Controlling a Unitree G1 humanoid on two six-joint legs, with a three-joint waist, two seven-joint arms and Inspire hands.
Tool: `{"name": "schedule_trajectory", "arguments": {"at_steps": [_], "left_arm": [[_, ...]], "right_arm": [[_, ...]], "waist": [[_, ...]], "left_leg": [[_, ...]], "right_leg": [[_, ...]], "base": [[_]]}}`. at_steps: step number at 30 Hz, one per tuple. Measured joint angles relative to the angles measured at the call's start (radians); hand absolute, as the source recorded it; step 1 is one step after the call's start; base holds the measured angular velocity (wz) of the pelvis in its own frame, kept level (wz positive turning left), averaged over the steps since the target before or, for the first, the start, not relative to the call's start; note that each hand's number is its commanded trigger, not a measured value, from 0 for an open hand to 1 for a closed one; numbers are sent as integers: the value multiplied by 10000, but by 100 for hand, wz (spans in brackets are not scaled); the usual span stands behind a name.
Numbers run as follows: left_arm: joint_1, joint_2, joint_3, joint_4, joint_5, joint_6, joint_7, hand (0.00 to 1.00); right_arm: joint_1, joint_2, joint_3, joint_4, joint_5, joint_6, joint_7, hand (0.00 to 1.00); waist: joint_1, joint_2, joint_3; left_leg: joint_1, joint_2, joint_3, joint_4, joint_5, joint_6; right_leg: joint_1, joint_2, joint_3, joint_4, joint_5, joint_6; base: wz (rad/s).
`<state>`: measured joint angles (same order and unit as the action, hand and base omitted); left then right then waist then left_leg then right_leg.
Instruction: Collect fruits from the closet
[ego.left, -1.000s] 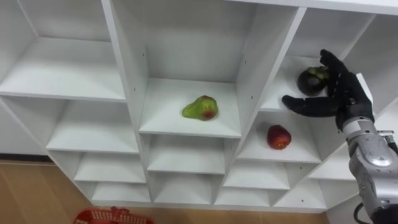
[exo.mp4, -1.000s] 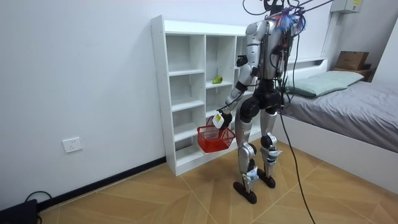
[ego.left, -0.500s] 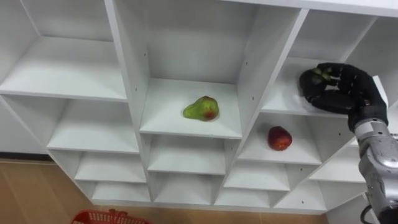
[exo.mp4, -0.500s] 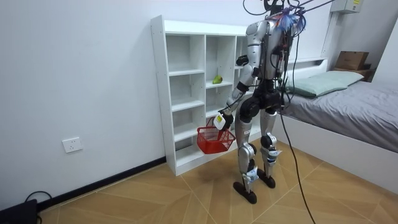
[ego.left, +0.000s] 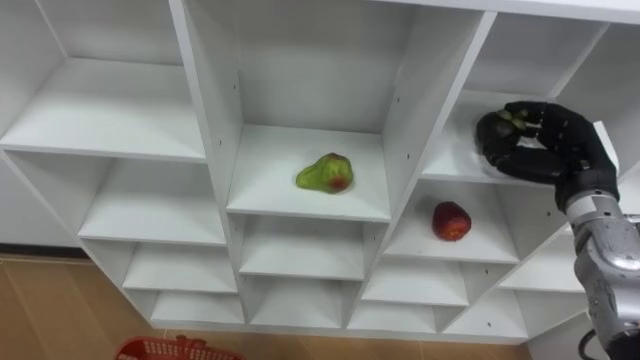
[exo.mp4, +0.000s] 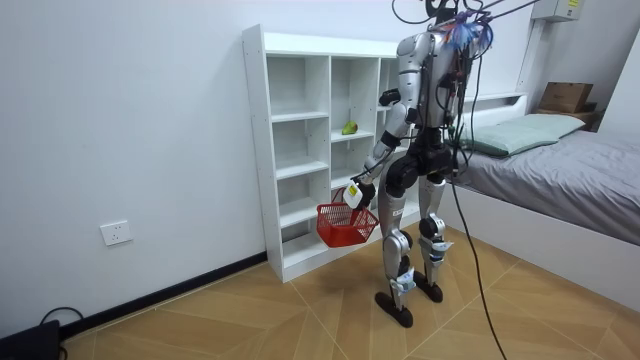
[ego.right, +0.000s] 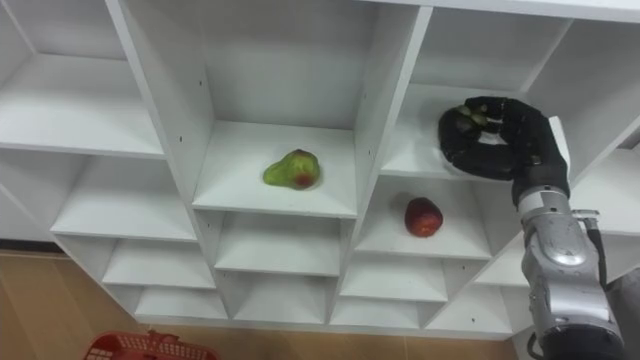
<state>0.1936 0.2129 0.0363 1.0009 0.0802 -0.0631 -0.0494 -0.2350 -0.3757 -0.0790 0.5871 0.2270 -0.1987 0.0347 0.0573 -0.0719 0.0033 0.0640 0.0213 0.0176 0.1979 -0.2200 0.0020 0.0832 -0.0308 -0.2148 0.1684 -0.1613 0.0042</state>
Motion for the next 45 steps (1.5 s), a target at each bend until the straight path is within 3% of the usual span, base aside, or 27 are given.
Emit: {"name": "schedule_trajectory", "arguments": {"at_steps": [10, 23, 33, 43, 45], "left_arm": [[1, -1, -99, 2, -103, -87, 24, 100], [-22, -84, 17, -2, -89, -275, 308, 100], [5, -91, -60, -7, -357, -295, 497, 100], [-229, -89, -523, -13, -493, -298, 631, 100], [-359, -96, -629, -26, -491, -299, 629, 100]], "right_arm": [[360, 192, 458, -968, 32, 29, 101, 100], [2710, 265, 573, -4628, -709, 249, 118, 100], [3603, 324, 571, -6368, -1729, 254, -33, 100], [4166, 414, 982, -6539, -2331, 268, 122, 100], [4166, 589, 1100, -6548, -2399, 268, 129, 100]], "waist": [[-196, 71, -16], [-269, 342, -107], [-566, 288, -76], [-531, 444, -92], [-519, 503, -82]], "left_leg": [[20, -5, 10, 25, 1, 0], [26, 19, 249, -81, 3, 3], [3, 27, 378, -158, 3, 3], [-33, 47, 622, -258, 1, 6], [-64, 46, 652, -285, 2, 7]], "right_leg": [[16, 0, 56, 15, 2, -4], [-160, 13, 230, 25, 3, -2], [-259, 41, 412, 18, 3, -1], [-488, 59, 612, 66, 17, 9], [-549, 66, 654, 63, 23, 10]], "base": [[0], [-4], [-3], [-7], [-7]]}}
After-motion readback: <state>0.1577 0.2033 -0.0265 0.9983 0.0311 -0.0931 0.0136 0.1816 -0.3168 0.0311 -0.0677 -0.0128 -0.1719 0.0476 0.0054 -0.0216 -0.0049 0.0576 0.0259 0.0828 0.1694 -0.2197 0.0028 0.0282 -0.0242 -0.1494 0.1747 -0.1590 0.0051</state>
